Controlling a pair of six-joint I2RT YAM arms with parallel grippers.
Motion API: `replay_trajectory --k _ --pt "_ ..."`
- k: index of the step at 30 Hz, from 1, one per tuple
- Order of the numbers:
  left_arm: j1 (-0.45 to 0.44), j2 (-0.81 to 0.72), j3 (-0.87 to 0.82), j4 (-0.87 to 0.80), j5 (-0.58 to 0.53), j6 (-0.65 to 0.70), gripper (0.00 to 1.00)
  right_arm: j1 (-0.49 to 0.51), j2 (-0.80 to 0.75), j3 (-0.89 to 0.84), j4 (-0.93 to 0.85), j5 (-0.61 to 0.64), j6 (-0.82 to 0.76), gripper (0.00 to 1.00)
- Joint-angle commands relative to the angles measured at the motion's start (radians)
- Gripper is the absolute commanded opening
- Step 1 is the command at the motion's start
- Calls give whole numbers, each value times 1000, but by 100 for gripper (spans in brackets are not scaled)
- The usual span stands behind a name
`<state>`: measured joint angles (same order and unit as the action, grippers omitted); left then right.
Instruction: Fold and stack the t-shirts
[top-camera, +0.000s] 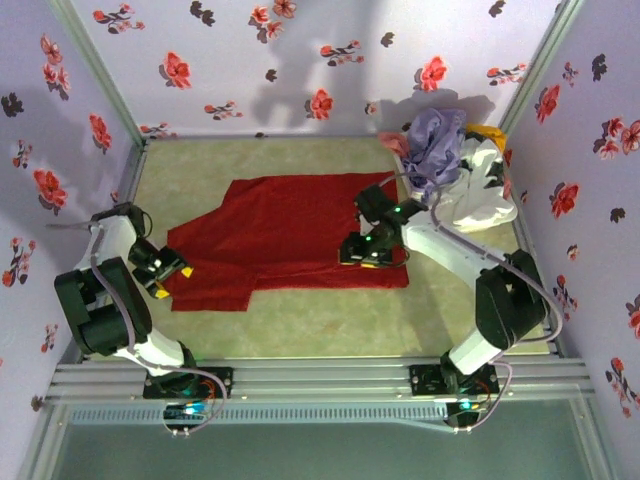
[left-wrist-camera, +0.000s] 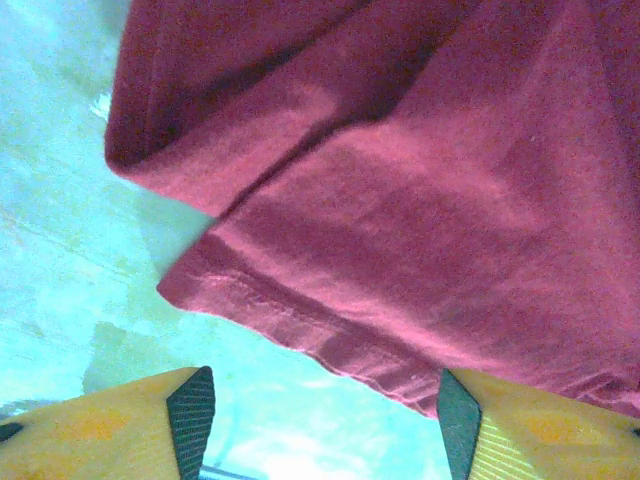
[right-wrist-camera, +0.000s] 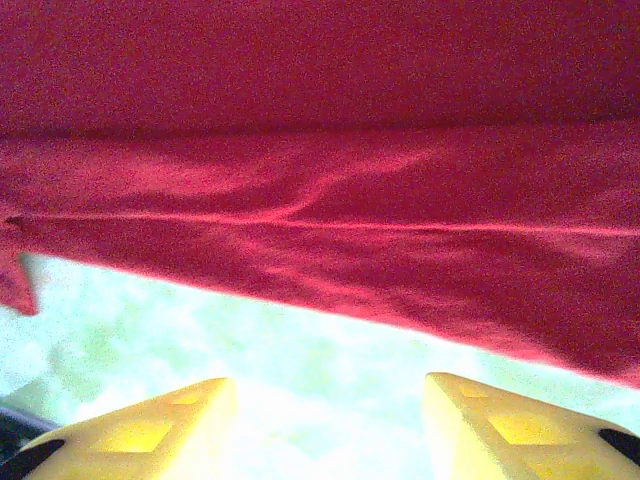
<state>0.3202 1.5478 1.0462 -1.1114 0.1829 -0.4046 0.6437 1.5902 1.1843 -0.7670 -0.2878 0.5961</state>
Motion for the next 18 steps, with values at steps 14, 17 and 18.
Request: replay_trajectory --k 14,17,18 --pt "65 84 -104 23 25 -3 49 386 470 363 310 -92 401 50" --pt "75 107 -113 37 29 -5 48 414 516 404 323 -80 432 50" --pt "77 119 -113 43 29 -5 47 425 532 418 325 -73 441 49"
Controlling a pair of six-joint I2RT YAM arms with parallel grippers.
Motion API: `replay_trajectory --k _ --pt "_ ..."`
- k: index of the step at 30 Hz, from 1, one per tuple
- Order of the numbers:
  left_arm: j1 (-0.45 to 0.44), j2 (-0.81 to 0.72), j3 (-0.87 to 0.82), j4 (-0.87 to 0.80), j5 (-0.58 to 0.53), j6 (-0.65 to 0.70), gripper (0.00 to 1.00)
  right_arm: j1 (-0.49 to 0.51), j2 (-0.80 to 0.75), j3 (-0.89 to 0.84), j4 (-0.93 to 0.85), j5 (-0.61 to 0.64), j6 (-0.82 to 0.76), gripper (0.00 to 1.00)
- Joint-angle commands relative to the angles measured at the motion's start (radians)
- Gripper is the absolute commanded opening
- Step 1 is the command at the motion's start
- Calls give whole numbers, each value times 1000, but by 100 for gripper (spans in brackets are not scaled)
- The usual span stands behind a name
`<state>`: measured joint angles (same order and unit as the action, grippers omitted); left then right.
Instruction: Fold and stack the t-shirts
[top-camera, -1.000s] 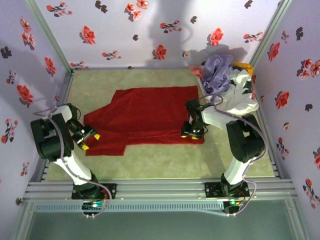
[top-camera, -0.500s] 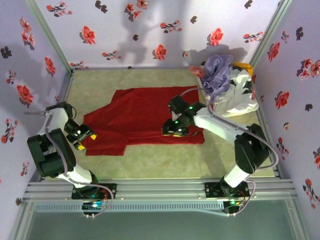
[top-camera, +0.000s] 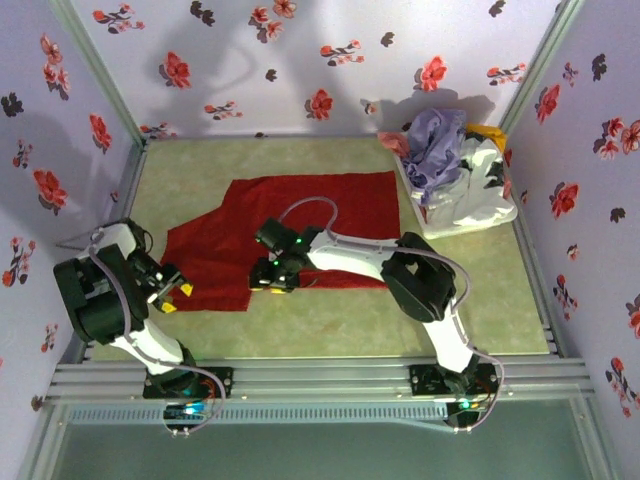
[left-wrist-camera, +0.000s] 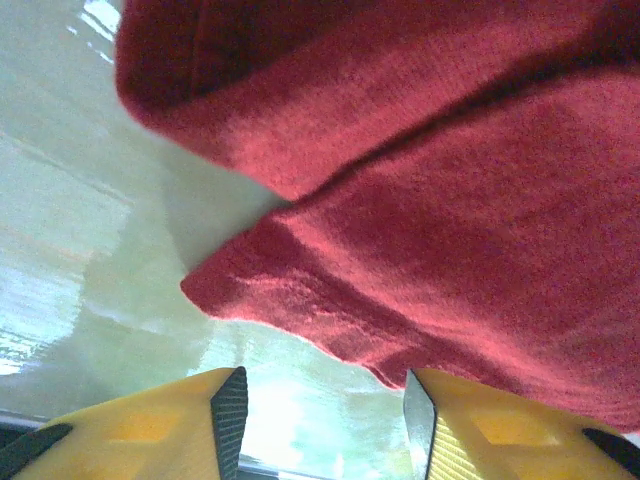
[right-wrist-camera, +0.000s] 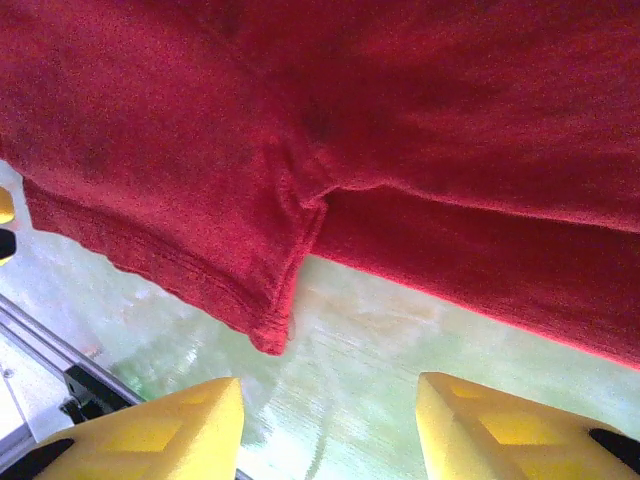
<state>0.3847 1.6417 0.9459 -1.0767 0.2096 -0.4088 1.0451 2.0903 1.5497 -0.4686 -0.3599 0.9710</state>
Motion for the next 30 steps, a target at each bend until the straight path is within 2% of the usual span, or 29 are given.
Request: replay_trajectory --k 1,6,14,27,29,30 --pt "12 35 -11 10 2 1 45 32 46 70 27 5 70 49" --pt "14 30 -9 16 14 5 35 73 123 177 -40 35 56 47" --pt "12 3 9 2 47 25 18 84 196 226 -62 40 83 46" --pt "13 -34 46 -5 83 47 11 86 255 250 -74 35 87 43" --pt "13 -32 47 -11 83 48 12 86 255 255 -82 39 79 42" --pt "11 -31 50 -17 82 50 16 86 255 258 -91 45 76 40"
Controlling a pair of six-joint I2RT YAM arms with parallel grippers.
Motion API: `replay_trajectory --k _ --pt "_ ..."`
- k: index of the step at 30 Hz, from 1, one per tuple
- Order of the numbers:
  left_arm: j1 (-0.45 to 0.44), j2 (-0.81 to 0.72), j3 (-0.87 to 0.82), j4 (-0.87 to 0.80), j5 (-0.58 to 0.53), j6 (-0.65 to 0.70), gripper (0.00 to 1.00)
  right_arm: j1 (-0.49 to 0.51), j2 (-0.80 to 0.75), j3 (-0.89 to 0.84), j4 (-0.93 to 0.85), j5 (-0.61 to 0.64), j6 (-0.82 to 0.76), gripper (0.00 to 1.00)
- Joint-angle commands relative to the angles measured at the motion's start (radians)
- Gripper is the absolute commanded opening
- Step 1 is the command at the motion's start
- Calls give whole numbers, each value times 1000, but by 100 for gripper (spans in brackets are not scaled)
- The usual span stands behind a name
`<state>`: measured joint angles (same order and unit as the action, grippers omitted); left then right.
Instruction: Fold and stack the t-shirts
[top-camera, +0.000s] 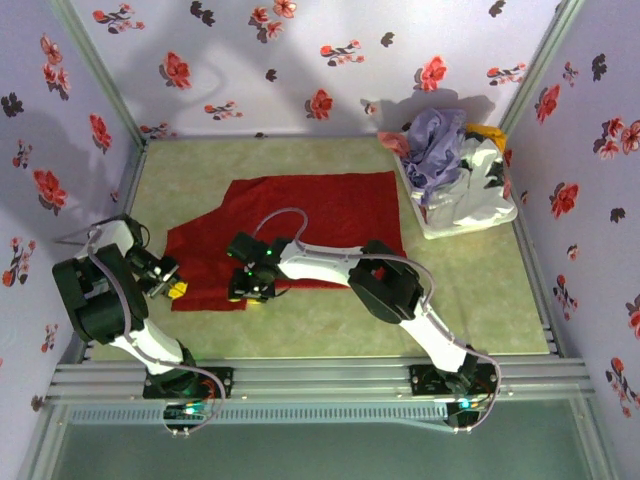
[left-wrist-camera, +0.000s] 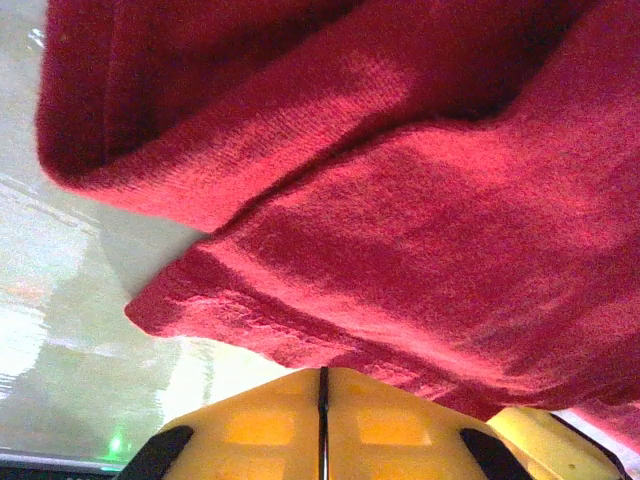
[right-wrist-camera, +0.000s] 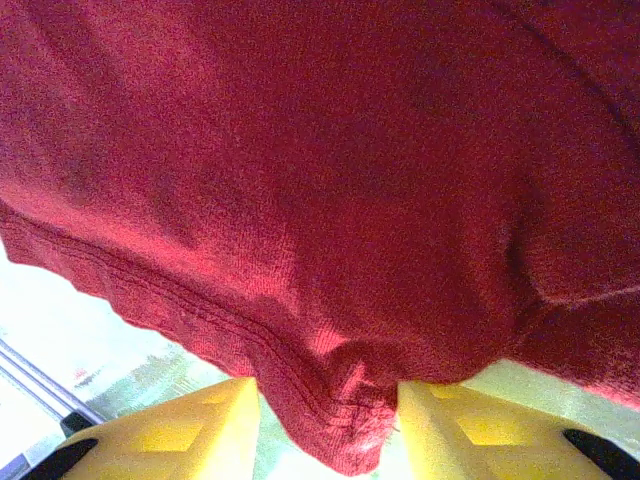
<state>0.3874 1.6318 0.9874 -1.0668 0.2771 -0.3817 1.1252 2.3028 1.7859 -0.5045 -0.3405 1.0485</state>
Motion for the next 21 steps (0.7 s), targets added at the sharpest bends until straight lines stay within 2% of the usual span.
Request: replay_trajectory --k 1,3,8,14,21 --pt "11 -22 8 -28 14 22 21 5 43 24 -57 29 -5 39" --pt "10 -24 10 -28 6 19 30 5 47 30 -69 39 -7 35" --pt "16 15 8 -39 25 29 32 10 44 16 -58 53 0 20" --pt "24 14 48 -96 -40 33 34 5 33 36 -65 46 -21 6" --pt "23 26 9 -94 -50 1 34 1 24 38 -16 -16 -24 2"
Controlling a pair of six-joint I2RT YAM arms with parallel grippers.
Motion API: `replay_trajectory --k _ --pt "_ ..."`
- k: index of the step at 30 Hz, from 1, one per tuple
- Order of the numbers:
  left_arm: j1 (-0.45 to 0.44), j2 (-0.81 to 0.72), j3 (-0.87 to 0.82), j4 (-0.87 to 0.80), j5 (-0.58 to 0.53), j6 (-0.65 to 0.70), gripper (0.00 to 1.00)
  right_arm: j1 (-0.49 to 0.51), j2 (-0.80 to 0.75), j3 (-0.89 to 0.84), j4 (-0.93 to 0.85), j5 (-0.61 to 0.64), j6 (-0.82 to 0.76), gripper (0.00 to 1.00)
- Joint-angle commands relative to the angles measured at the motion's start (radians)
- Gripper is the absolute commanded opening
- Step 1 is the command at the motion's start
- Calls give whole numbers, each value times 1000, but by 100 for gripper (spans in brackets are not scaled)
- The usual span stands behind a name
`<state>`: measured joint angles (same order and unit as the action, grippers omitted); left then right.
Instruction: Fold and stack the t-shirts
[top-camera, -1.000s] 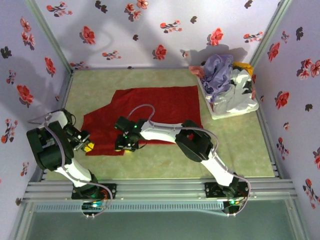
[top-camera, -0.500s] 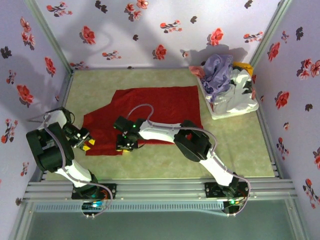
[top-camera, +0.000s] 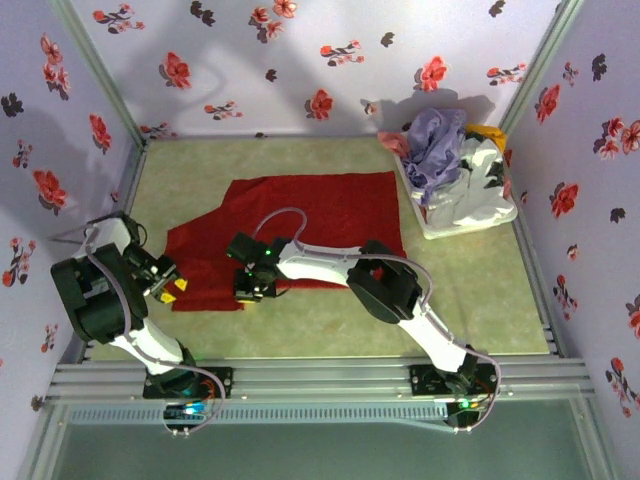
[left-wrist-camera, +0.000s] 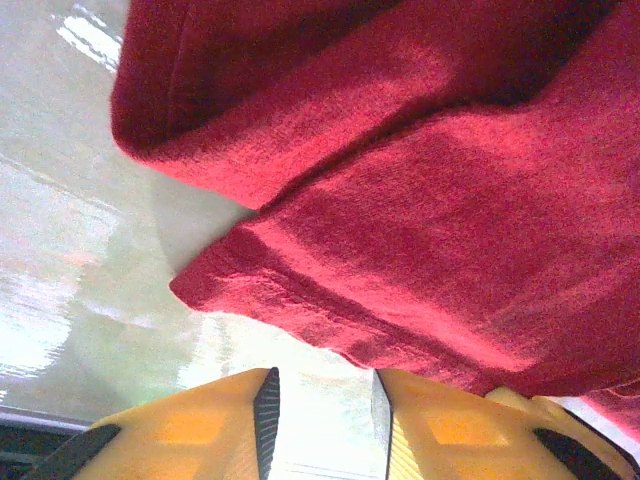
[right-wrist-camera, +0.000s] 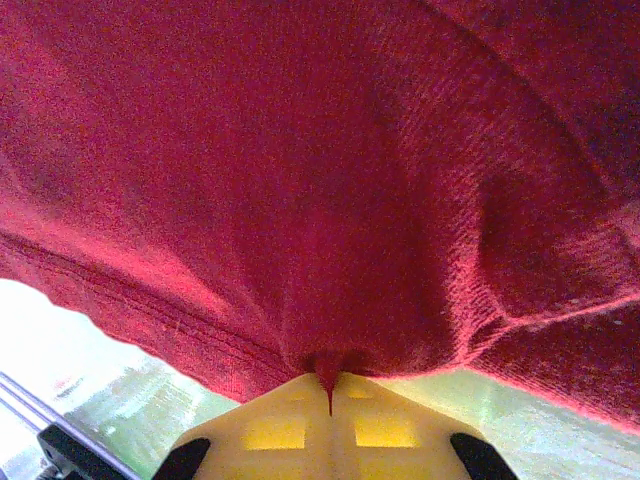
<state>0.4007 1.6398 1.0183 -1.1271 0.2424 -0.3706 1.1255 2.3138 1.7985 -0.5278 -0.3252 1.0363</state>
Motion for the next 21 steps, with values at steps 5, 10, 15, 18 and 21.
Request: replay_trajectory --k 5,10,15,18,21 --pt "11 40 -53 -18 -48 -25 34 -4 16 24 12 -52 -22 1" --pt "9 97 -77 27 -51 -43 31 -10 9 21 11 -60 -28 0" --pt "-1 129 -111 84 -46 -50 31 -16 -5 21 8 -59 -28 0" --pt "-13 135 -112 97 -45 -57 31 -19 -14 22 1 -57 -34 0" --pt "-23 131 -117 118 -48 -69 27 -21 -27 22 -5 -52 -39 0"
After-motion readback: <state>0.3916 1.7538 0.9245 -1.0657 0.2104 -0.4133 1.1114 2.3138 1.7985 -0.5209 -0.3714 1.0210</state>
